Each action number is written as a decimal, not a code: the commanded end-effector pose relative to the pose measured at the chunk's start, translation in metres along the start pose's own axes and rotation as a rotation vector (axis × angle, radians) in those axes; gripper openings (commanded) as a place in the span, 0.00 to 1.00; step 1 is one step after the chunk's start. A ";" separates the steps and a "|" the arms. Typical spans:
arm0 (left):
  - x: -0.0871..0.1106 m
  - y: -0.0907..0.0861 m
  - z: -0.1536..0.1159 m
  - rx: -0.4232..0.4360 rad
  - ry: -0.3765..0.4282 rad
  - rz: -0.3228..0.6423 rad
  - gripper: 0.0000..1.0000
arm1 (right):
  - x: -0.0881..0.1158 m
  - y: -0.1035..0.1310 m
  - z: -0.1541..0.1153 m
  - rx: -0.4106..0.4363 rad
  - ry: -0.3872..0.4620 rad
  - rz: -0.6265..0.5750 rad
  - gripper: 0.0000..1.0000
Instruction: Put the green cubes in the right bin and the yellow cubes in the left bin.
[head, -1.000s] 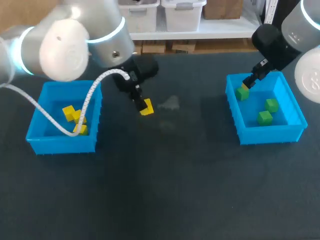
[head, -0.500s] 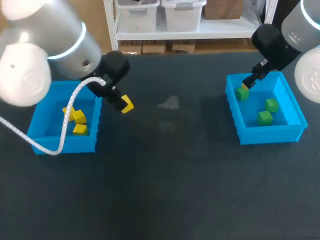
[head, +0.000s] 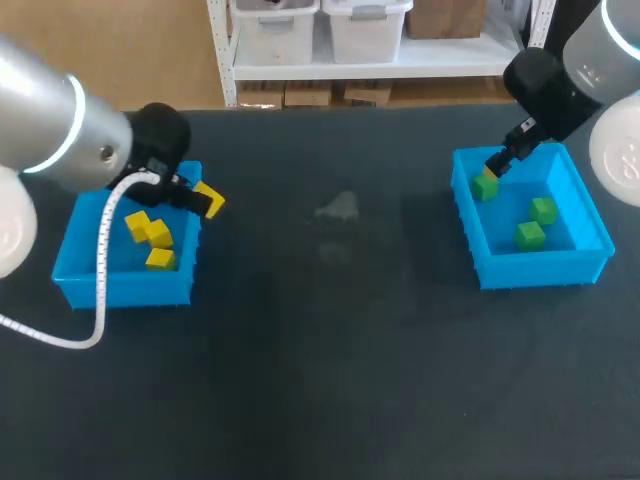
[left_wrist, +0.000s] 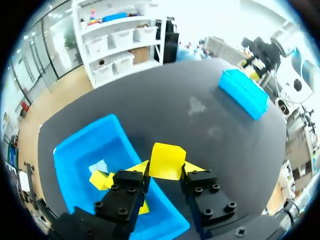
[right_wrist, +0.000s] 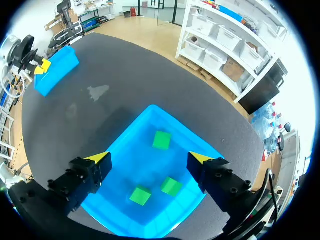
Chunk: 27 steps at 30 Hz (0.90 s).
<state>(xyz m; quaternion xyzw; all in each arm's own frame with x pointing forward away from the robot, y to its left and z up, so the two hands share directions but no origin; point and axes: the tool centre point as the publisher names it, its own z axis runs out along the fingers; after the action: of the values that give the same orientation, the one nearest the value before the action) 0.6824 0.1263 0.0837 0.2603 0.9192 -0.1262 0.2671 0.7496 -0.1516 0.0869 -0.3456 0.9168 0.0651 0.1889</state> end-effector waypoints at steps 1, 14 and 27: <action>0.003 0.011 -0.007 0.000 -0.179 -0.020 0.00 | 0.000 0.000 0.000 -0.001 -0.001 -0.001 1.00; 0.015 0.028 -0.008 -0.045 -0.155 -0.071 0.00 | 0.000 0.000 0.000 -0.001 -0.001 -0.001 1.00; 0.017 0.047 -0.004 -0.008 -0.129 -0.138 0.00 | 0.000 0.000 0.000 -0.001 -0.001 -0.001 1.00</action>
<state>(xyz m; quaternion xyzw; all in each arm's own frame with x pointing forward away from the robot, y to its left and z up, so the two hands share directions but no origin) 0.6890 0.1676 0.0753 0.1826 0.9181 -0.1450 0.3205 0.7496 -0.1516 0.0869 -0.3456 0.9168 0.0651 0.1889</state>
